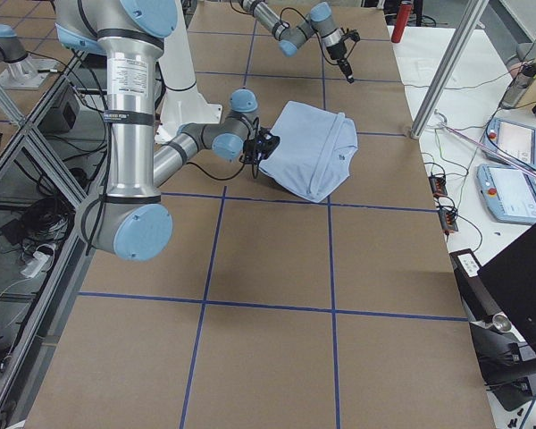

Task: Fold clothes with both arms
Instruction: 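Drag the folded shirt with the right gripper toward the robot and rotate it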

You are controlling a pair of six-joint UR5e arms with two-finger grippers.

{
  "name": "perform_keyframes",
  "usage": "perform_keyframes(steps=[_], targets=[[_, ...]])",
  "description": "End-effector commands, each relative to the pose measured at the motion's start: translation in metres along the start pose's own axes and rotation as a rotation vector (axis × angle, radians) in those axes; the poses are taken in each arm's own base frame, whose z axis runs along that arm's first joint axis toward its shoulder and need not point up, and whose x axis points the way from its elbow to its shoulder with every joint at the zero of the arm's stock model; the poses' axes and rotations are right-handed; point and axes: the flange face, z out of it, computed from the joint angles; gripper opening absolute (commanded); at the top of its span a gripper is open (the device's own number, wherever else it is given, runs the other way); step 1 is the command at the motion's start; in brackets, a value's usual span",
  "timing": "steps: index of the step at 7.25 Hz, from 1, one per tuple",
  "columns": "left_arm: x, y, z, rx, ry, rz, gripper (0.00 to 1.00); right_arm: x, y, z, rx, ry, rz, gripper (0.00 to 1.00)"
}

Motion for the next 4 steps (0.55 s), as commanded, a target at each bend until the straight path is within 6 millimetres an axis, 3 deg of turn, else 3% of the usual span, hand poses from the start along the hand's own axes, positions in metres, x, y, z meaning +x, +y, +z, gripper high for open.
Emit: perform_keyframes(steps=[1,2,3,4], targets=[[0.014,0.0,-0.019,0.002,0.041,0.005,0.42,0.054,0.109,0.009,-0.312,0.18,-0.14,0.0],[0.015,0.008,-0.033,-0.011,0.067,0.009,0.42,0.062,0.142,0.02,-0.369,0.214,-0.195,0.6],[0.016,0.019,-0.047,-0.084,0.102,-0.025,0.43,0.063,0.153,0.027,-0.356,0.214,-0.219,1.0],[0.02,0.025,-0.059,-0.144,0.126,-0.093,0.44,0.061,0.149,0.031,-0.31,0.196,-0.223,1.0]])
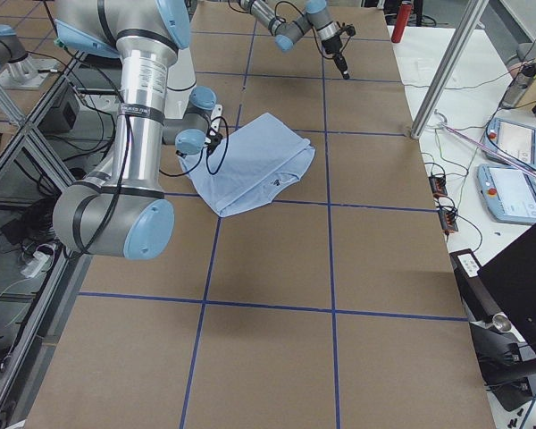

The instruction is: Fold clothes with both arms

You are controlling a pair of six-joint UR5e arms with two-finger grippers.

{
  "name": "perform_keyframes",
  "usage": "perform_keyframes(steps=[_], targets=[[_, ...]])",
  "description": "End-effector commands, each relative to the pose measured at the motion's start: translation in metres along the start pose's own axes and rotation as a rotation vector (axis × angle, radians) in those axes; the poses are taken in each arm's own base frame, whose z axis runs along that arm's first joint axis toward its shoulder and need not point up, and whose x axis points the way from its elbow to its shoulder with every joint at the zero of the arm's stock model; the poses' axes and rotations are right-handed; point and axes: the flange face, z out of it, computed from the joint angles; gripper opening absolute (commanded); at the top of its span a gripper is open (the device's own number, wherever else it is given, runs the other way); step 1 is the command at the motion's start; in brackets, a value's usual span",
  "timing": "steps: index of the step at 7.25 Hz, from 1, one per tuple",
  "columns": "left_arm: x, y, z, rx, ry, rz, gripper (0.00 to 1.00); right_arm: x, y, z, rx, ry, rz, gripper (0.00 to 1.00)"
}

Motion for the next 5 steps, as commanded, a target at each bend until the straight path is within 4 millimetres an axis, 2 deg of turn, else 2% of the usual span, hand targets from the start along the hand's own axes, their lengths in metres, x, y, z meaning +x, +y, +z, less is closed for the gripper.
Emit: perform_keyframes(steps=[1,2,3,4,5], targets=[[0.003,0.022,-0.033,-0.11,0.058,-0.135,0.48,-0.019,-0.008,-0.003,0.104,-0.063,-0.013,1.0],[-0.002,0.063,-0.05,-0.218,0.057,-0.219,0.55,-0.032,-0.032,-0.027,0.174,-0.13,0.022,1.0],[-0.011,0.115,-0.047,-0.29,0.011,-0.254,0.69,-0.049,-0.065,-0.058,0.25,-0.212,0.069,1.0],[-0.006,0.159,-0.04,-0.357,-0.037,-0.266,0.77,-0.059,-0.095,-0.08,0.314,-0.262,0.111,1.0],[-0.006,0.194,-0.031,-0.388,-0.08,-0.298,0.77,-0.062,-0.116,-0.09,0.354,-0.282,0.141,1.0]])
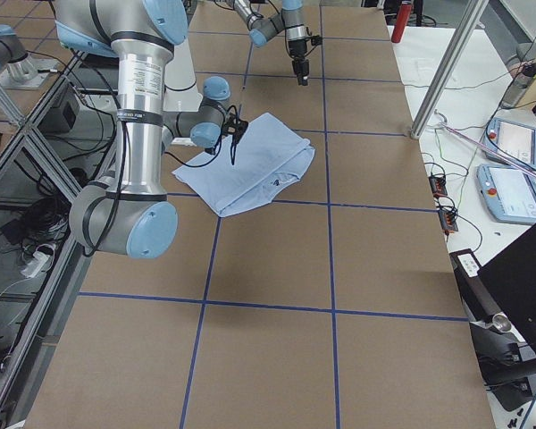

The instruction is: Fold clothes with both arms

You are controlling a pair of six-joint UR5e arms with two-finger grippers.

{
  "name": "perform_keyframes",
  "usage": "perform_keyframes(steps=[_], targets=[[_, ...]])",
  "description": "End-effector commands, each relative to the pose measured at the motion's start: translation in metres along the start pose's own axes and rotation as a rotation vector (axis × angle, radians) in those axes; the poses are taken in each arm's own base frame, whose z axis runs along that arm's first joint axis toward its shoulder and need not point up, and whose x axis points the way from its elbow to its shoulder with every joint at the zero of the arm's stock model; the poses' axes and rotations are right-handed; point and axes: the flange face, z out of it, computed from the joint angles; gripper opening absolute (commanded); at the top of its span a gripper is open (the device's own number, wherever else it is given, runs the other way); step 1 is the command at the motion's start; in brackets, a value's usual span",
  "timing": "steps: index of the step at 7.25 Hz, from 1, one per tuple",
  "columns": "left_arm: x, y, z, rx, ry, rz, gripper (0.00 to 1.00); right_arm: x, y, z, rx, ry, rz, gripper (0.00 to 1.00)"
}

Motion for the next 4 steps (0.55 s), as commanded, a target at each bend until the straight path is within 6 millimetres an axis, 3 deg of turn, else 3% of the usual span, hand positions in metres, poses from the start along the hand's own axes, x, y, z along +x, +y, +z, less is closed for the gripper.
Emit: perform_keyframes(steps=[1,3,4], targets=[[-0.018,0.062,0.038,-0.047,-0.08,-0.048,0.77,-0.011,-0.053,-0.002,0.097,-0.026,0.065,1.0],[-0.024,0.097,0.062,-0.09,-0.144,-0.058,0.76,-0.001,-0.069,0.028,0.109,0.029,0.088,1.0],[-0.024,0.099,0.063,-0.088,-0.144,-0.056,0.75,-0.007,-0.069,0.03,0.108,0.021,0.086,1.0]])
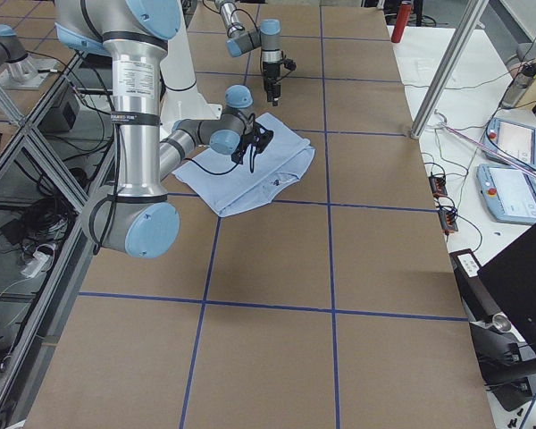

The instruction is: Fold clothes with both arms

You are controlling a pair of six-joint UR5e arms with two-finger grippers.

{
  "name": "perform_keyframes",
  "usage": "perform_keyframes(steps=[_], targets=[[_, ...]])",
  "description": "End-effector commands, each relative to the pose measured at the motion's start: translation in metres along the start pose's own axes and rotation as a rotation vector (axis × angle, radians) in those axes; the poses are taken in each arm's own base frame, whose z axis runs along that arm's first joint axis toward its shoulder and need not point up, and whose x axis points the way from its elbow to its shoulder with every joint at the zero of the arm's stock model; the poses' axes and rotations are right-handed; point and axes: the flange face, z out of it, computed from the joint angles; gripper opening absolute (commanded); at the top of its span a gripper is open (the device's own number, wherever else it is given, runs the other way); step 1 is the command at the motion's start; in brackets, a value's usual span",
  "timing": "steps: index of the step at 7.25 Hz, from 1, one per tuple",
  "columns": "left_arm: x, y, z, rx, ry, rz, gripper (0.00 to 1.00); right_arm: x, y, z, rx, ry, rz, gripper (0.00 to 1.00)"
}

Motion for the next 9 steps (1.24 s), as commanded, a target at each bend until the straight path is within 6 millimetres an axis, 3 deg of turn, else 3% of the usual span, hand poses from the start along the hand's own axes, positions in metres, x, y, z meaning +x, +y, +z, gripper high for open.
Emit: perform_keyframes(steps=[1,3,6,7,8,9], targets=[[-0.003,0.018,0.014,-0.021,-0.023,0.005,0.72,-0.004,-0.003,0.007,0.004,0.003,0.005,1.0],[-0.003,0.016,0.03,-0.02,-0.046,0.001,0.67,-0.001,-0.006,0.014,0.006,0.016,0.009,1.0],[-0.002,0.018,0.038,-0.023,-0.055,0.001,0.6,-0.002,-0.006,0.015,0.005,0.018,0.009,1.0],[-0.003,0.019,0.038,-0.024,-0.057,0.001,0.49,-0.002,-0.005,0.014,0.004,0.017,0.009,1.0],[0.003,0.021,0.038,-0.024,-0.058,0.0,0.09,-0.001,-0.006,0.015,0.005,0.02,0.01,1.0],[0.004,0.021,0.037,-0.024,-0.057,0.001,0.0,-0.001,-0.006,0.014,0.005,0.02,0.008,1.0]])
